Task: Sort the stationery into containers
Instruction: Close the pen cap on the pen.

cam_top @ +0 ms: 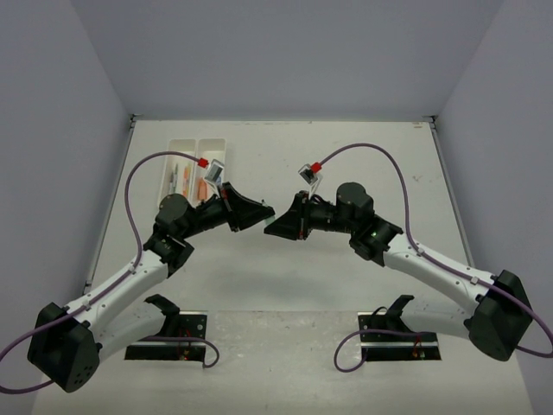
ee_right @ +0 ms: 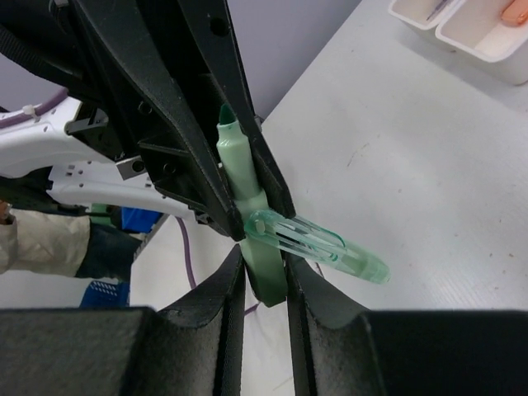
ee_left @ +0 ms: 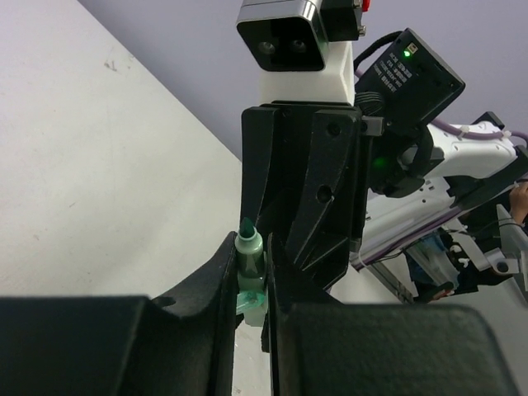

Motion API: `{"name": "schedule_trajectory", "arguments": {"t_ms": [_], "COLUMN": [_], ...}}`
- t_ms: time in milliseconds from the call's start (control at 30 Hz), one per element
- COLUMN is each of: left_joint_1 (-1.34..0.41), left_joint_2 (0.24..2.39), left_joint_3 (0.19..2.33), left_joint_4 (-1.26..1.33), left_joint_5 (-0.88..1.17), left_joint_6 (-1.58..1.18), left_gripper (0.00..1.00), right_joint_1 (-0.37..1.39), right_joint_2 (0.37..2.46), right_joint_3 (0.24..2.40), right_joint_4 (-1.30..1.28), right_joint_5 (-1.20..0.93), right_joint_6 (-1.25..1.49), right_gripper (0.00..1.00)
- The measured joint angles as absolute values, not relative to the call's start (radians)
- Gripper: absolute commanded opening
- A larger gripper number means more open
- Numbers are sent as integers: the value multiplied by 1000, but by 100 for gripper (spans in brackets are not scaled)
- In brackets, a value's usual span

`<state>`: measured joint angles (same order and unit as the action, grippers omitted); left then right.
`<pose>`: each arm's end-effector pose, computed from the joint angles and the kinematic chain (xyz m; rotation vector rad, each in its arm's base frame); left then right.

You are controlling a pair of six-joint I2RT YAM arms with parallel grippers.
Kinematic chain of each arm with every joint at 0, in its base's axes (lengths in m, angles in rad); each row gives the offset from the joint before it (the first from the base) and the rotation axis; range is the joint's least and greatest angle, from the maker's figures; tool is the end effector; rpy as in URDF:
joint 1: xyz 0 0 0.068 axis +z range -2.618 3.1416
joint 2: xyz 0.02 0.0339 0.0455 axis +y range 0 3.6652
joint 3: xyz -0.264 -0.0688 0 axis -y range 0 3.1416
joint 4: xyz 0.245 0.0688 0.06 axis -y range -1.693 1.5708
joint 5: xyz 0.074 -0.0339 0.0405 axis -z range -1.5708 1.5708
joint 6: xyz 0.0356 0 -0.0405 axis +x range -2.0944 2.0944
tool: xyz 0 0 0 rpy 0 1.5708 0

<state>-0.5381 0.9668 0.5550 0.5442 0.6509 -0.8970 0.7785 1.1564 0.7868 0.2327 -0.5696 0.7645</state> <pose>0.1779 -0.1313 0.3012 0.3171 1.6634 -1.5883 0.1765 0.2010 0.3084 -0.5024 1.9127 1.5667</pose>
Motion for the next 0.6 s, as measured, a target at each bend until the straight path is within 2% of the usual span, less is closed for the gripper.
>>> {"name": "schedule_trajectory", "arguments": {"t_ms": [33,67,100,133,333,600], "left_joint_1": [-538,-538,-540,-543,-551,-552], "left_joint_2": [967,967,967,968,968,964], "left_joint_3": [555,555,559,564,633,559], "left_joint_4": [543,539,525,505,317,290], "left_joint_5": [650,650,651,650,558,505], "left_joint_6": [-896,-885,-874,-866,-871,-1192], "left_gripper": [64,83,93,100,100,100], "right_joint_1": [779,779,779,780,780,777], "right_joint_2": [1156,1156,1156,1155,1150,1231], "right_joint_3": [787,787,787,788,823,994], "right_joint_4": [233,234,235,237,145,-56], "right_joint_5": [-571,-572,-571,-571,-516,-447], "right_joint_6": [761,757,753,749,673,575], "right_gripper": [0,0,0,0,0,0]}}
